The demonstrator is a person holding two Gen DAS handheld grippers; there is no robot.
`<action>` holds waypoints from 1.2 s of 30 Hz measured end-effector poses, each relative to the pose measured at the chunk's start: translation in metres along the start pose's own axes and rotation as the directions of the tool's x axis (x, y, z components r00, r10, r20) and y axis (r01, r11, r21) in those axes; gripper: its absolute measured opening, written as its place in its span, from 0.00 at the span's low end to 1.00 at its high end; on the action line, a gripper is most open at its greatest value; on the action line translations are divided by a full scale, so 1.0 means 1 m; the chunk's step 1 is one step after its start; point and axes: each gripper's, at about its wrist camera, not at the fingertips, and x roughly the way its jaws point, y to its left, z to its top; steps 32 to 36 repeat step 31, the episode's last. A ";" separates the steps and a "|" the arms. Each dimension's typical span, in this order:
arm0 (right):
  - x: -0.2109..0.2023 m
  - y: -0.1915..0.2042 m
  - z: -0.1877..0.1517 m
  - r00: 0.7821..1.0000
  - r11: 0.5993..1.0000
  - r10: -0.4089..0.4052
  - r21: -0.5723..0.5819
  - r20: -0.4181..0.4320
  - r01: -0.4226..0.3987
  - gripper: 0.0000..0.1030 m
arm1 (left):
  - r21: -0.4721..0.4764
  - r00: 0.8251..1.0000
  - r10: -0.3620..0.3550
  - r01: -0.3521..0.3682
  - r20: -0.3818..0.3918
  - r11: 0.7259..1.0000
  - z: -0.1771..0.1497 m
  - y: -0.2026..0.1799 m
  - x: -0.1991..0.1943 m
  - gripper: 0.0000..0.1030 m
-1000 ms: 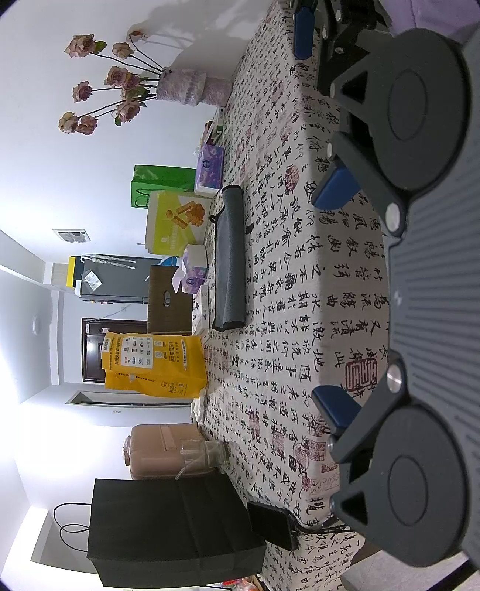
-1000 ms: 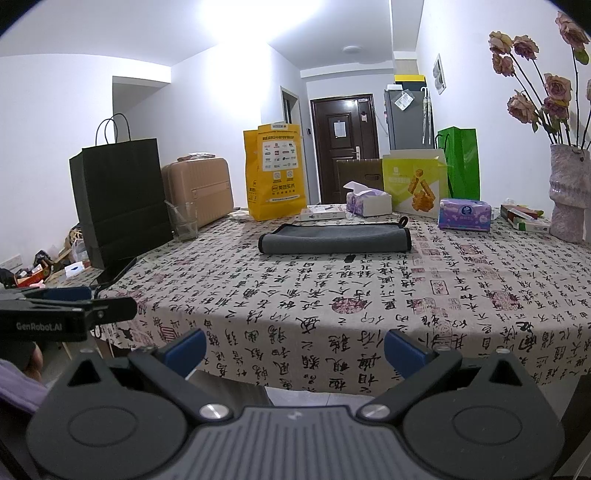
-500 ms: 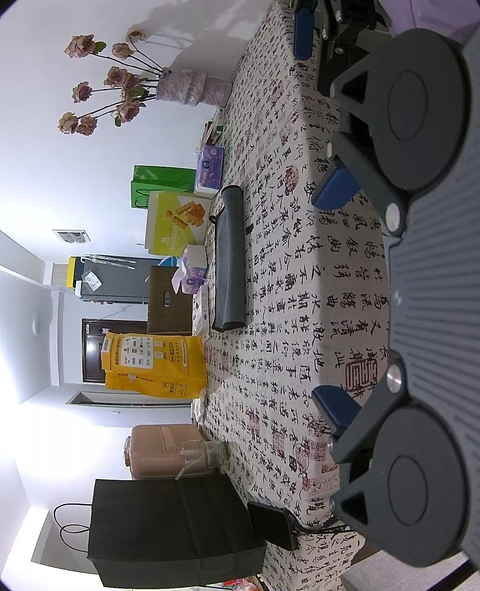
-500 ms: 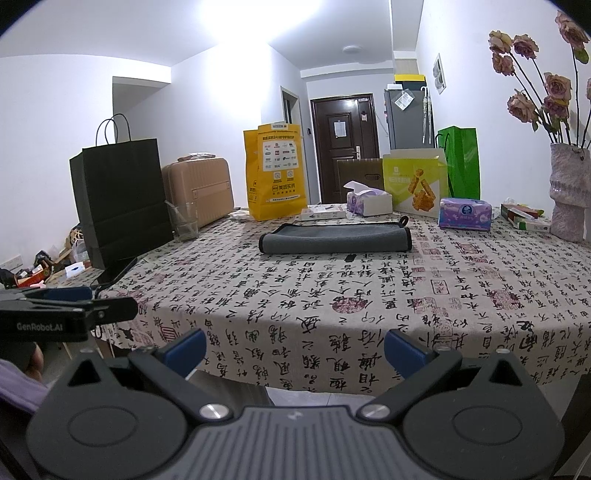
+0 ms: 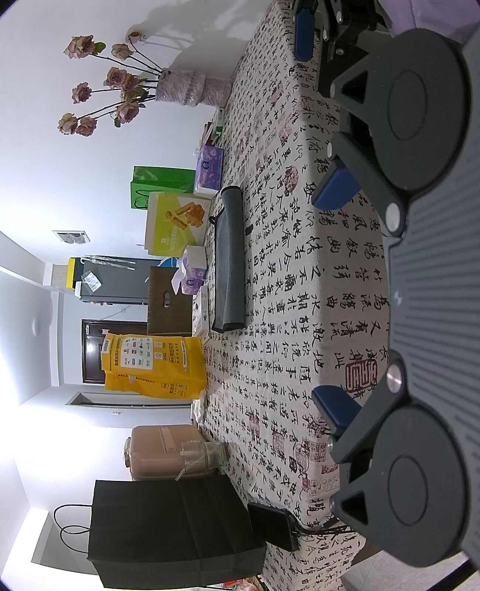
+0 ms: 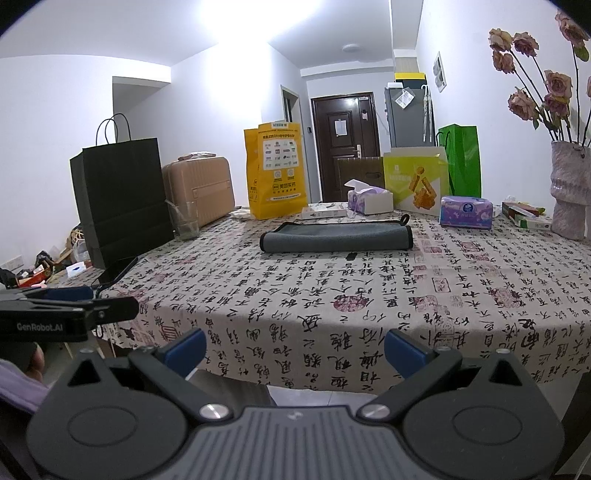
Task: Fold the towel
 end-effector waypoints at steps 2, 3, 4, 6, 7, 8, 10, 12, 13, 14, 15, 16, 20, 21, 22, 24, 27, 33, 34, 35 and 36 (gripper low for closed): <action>0.000 0.000 0.000 1.000 1.000 0.000 0.000 0.000 0.000 1.00 | 0.000 1.000 -0.001 0.001 -0.001 1.000 0.000 0.000 0.000 1.00; 0.000 0.000 0.000 1.000 1.000 0.000 0.001 0.000 0.000 1.00 | 0.000 1.000 -0.001 0.001 -0.001 1.000 0.000 0.000 0.000 1.00; 0.000 0.000 0.000 1.000 1.000 0.000 0.001 -0.001 0.000 1.00 | 0.001 1.000 -0.001 0.001 -0.001 1.000 -0.001 -0.001 0.000 1.00; 0.000 0.001 -0.001 1.000 1.000 0.001 0.002 -0.002 -0.001 1.00 | 0.001 1.000 0.000 0.000 0.000 1.000 -0.001 -0.001 0.000 1.00; 0.001 0.001 -0.001 1.000 1.000 0.002 0.003 -0.003 -0.002 1.00 | 0.002 1.000 0.000 0.000 0.000 1.000 -0.002 -0.002 0.000 1.00; 0.001 0.001 -0.001 1.000 1.000 0.003 0.003 -0.003 -0.003 1.00 | 0.002 1.000 0.000 0.000 0.000 1.000 -0.002 -0.002 0.000 1.00; 0.000 0.001 -0.001 1.000 1.000 0.003 0.003 -0.003 -0.003 1.00 | 0.002 1.000 -0.001 0.001 0.000 1.000 -0.002 -0.002 0.000 1.00; 0.000 0.002 -0.002 1.000 1.000 0.002 0.004 -0.003 -0.002 1.00 | 0.002 1.000 -0.001 0.001 0.001 1.000 -0.002 -0.002 0.000 1.00; 0.000 0.002 -0.001 1.000 1.000 0.003 0.004 -0.003 -0.003 1.00 | 0.002 1.000 -0.001 0.001 0.000 1.000 -0.002 -0.002 0.000 1.00; 0.000 0.002 -0.002 1.000 1.000 0.002 0.004 -0.003 -0.002 1.00 | 0.002 1.000 0.000 0.000 0.000 1.000 -0.002 -0.002 0.000 1.00; 0.000 0.002 -0.002 1.000 1.000 0.002 0.003 -0.003 -0.002 1.00 | 0.002 1.000 -0.001 0.001 0.000 1.000 -0.002 -0.002 0.000 1.00; 0.000 0.002 -0.002 1.000 1.000 0.003 0.004 -0.004 -0.003 1.00 | 0.002 1.000 -0.001 0.001 0.000 1.000 -0.002 -0.002 0.000 1.00; 0.001 0.001 -0.001 1.000 1.000 0.003 0.004 -0.004 -0.003 1.00 | 0.002 1.000 0.000 0.000 0.000 1.000 -0.002 -0.002 0.000 1.00; 0.001 0.001 -0.001 1.000 1.000 0.003 0.004 -0.004 -0.003 1.00 | 0.001 1.000 0.000 0.000 -0.001 1.000 -0.002 -0.003 0.000 1.00; 0.001 0.001 -0.001 1.000 1.000 0.003 0.004 -0.004 -0.003 1.00 | 0.002 1.000 -0.001 0.001 -0.001 1.000 -0.002 -0.002 0.001 1.00; 0.001 0.001 -0.001 1.000 1.000 0.007 0.005 -0.007 -0.007 1.00 | 0.002 1.000 0.000 0.000 -0.001 1.000 -0.002 -0.003 0.001 1.00; 0.002 0.000 -0.001 1.000 1.000 0.010 0.006 -0.014 -0.010 1.00 | 0.005 1.000 -0.005 0.005 -0.002 1.000 -0.001 0.000 0.002 1.00; 0.005 -0.001 0.001 1.000 1.000 0.012 0.002 -0.015 -0.012 1.00 | 0.016 1.000 -0.020 0.020 0.002 1.000 0.000 0.001 0.003 1.00; 0.005 -0.001 0.001 1.000 1.000 0.012 0.002 -0.015 -0.012 1.00 | 0.016 1.000 -0.020 0.020 0.002 1.000 0.000 0.001 0.003 1.00; 0.005 -0.001 0.001 1.000 1.000 0.012 0.002 -0.015 -0.012 1.00 | 0.016 1.000 -0.020 0.020 0.002 1.000 0.000 0.001 0.003 1.00; 0.005 -0.001 0.001 1.000 1.000 0.012 0.002 -0.015 -0.012 1.00 | 0.016 1.000 -0.020 0.020 0.002 1.000 0.000 0.001 0.003 1.00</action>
